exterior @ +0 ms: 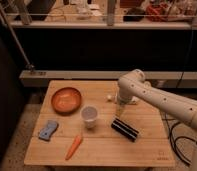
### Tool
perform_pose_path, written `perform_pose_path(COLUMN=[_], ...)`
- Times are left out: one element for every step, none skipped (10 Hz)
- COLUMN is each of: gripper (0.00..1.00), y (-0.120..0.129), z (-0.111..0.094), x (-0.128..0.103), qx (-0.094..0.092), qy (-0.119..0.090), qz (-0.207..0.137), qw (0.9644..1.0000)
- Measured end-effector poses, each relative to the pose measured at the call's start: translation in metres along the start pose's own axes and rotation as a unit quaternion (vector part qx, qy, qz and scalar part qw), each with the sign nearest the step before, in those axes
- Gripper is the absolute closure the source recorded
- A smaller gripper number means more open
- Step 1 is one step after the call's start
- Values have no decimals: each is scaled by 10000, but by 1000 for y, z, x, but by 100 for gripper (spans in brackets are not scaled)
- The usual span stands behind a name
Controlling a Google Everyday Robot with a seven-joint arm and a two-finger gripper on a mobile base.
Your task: Stand the bottle upright
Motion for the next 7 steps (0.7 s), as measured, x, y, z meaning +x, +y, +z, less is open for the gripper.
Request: perform_pose_path(gripper=[20, 20, 20, 20, 20, 20, 20], y=[-7, -15, -24, -32, -38, -45, -51], z=[-7, -8, -8, -9, -7, -5, -1], x=[0, -3, -9, -14, -18, -21, -26], qx=[160, 290, 398, 487, 519, 519, 495], qy=[-43, -84, -110, -123, -126, -121, -118], qz=[-188, -394, -597, -787, -916, -1029, -1132], qw=[9997, 9988, 9974, 9956, 9944, 9933, 9923])
